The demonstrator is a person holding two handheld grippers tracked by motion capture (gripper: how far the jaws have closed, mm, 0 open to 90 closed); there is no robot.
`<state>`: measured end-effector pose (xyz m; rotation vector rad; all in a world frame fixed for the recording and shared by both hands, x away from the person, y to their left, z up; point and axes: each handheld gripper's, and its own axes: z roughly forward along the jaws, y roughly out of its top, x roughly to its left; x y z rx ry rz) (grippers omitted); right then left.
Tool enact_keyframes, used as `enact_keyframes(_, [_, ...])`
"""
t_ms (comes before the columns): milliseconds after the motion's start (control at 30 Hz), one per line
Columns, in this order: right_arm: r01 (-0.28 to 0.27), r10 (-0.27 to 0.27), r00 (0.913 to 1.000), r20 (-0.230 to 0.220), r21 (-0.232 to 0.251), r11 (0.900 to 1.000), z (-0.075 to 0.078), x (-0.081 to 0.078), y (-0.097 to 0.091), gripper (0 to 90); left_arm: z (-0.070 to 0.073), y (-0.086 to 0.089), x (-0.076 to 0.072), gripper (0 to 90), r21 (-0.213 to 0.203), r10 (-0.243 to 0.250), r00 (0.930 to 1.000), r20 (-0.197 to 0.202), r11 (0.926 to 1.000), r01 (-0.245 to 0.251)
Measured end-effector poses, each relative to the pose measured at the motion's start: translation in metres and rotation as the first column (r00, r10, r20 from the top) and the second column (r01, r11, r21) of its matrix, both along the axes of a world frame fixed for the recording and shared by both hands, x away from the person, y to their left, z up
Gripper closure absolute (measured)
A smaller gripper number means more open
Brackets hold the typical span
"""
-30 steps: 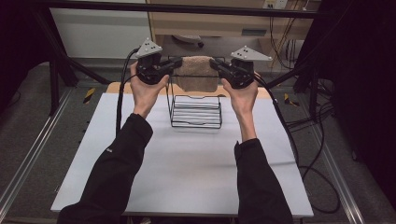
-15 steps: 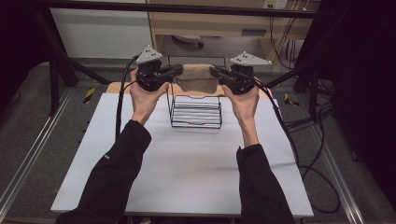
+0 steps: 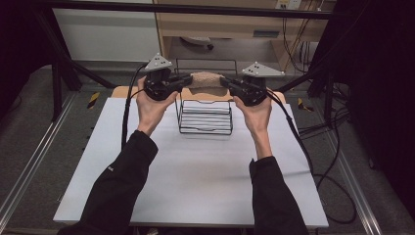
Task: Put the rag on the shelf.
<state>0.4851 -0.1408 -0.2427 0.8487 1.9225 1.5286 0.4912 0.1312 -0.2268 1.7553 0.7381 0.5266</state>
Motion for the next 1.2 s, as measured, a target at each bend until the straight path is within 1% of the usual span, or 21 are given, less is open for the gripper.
enact_keyframes(133, [-0.005,0.005,1.0,0.004,-0.008,1.0,0.0,-0.001,0.0,85.0,0.011,0.002,0.0,76.1,-0.017,0.004,1.0,0.005,0.9999,-0.004])
enact_keyframes(233, [-0.006,0.006,1.0,0.008,-0.012,0.9999,-0.001,-0.002,0.0,85.0,0.02,0.001,0.002,75.6,-0.031,0.012,0.9999,0.008,0.9995,-0.012])
enact_keyframes(267, [-0.008,0.008,0.9999,0.009,-0.015,0.9999,-0.002,-0.002,0.0,85.0,0.022,0.001,0.004,75.6,-0.032,0.017,0.9998,0.006,0.9994,-0.016])
enact_keyframes(333, [-0.009,0.009,0.9999,0.007,-0.014,0.9999,-0.003,-0.002,0.0,85.0,0.025,-0.001,0.007,76.3,-0.021,0.028,0.9996,0.002,0.9994,-0.028])
enact_keyframes(400, [-0.013,0.013,0.9999,0.008,-0.013,0.9998,-0.003,-0.002,-0.001,85.0,0.026,-0.003,0.012,79.4,-0.014,0.027,0.9994,-0.021,0.9995,-0.027])
enact_keyframes(533, [-0.018,0.018,0.9998,0.007,-0.016,0.9997,-0.005,-0.002,-0.001,84.9,0.021,-0.007,0.016,85.6,0.009,0.008,0.9979,-0.064,0.9999,-0.008])
enact_keyframes(600, [-0.018,0.018,0.9998,0.008,-0.02,0.9996,-0.005,-0.002,-0.001,84.8,0.017,-0.007,0.015,88.7,0.006,-0.014,0.9967,-0.08,0.9999,0.015])
enact_keyframes(700, [-0.024,0.025,0.9997,0.008,-0.024,0.9994,-0.006,-0.002,-0.002,84.1,0.012,-0.007,0.013,89.4,0.024,-0.038,0.9943,-0.1,0.9989,0.041])
enact_keyframes(800, [-0.032,0.032,0.9995,-0.003,-0.021,0.9993,-0.007,-0.002,-0.002,81.9,0.007,-0.006,0.013,89.5,0.055,-0.045,0.9934,-0.106,0.9972,0.051])
enact_keyframes(900, [-0.043,0.042,0.999,-0.013,-0.025,0.9988,-0.007,-0.003,-0.002,77.8,0.003,-0.005,0.012,89.6,0.06,-0.047,0.9924,-0.113,0.9967,0.054])
enact_keyframes(1067, [-0.062,0.061,0.998,-0.014,-0.032,0.9976,-0.006,-0.006,-0.005,70.6,-0.002,-0.007,0.012,89.7,0.087,-0.045,0.992,-0.118,0.9946,0.055])
enact_keyframes(1200, [-0.065,0.065,0.9978,-0.006,-0.012,0.9978,-0.002,-0.007,-0.008,69.1,-0.003,-0.008,0.013,89.7,0.087,-0.042,0.9922,-0.117,0.9948,0.052])
